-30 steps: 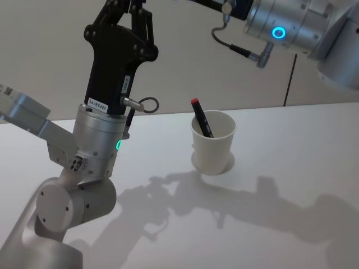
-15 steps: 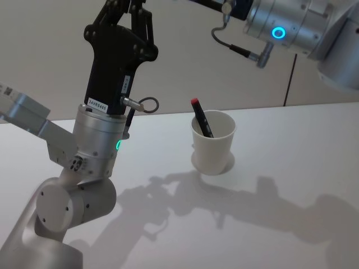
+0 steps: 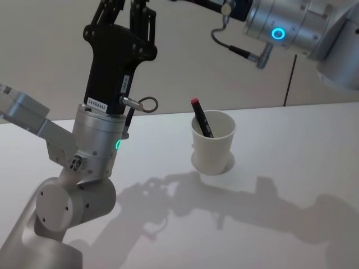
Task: Place the pen into the pen holder.
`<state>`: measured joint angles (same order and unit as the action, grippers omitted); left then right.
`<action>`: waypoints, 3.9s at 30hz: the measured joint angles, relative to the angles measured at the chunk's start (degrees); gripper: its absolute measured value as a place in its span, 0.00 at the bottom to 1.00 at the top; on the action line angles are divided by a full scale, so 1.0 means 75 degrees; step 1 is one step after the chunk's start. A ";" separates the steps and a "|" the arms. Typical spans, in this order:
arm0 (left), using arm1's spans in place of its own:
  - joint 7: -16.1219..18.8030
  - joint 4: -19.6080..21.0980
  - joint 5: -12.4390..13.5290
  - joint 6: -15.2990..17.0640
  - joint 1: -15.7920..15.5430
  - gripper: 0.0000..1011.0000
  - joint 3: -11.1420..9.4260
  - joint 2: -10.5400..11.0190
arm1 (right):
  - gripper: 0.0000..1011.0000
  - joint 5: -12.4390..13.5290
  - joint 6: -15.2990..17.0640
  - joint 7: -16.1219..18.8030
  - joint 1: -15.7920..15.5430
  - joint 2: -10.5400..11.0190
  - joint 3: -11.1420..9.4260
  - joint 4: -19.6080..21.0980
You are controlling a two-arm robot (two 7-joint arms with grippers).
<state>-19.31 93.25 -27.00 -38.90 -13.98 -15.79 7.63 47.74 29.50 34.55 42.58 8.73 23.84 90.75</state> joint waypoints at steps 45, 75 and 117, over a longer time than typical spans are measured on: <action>-0.0014 0.0001 0.0010 -0.0008 0.0000 0.99 -0.0004 0.0000 | 0.13 -0.0050 -0.1440 -0.0279 0.0861 0.0391 -0.0829 0.0388; -0.0150 0.0818 0.0384 0.2164 -0.0092 0.99 0.1315 0.1767 | 0.13 -0.0589 -0.0417 -0.1394 -0.0063 0.1855 -0.1313 0.1407; -0.1310 0.0669 0.0390 0.4212 -0.0779 0.99 0.2655 0.3824 | 0.13 -0.1120 -0.0362 -0.1393 -0.1043 0.2327 -0.0823 0.1438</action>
<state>-29.14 98.27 -24.07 -7.30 -19.82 4.12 36.31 39.35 26.79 24.10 34.75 26.19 17.67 101.53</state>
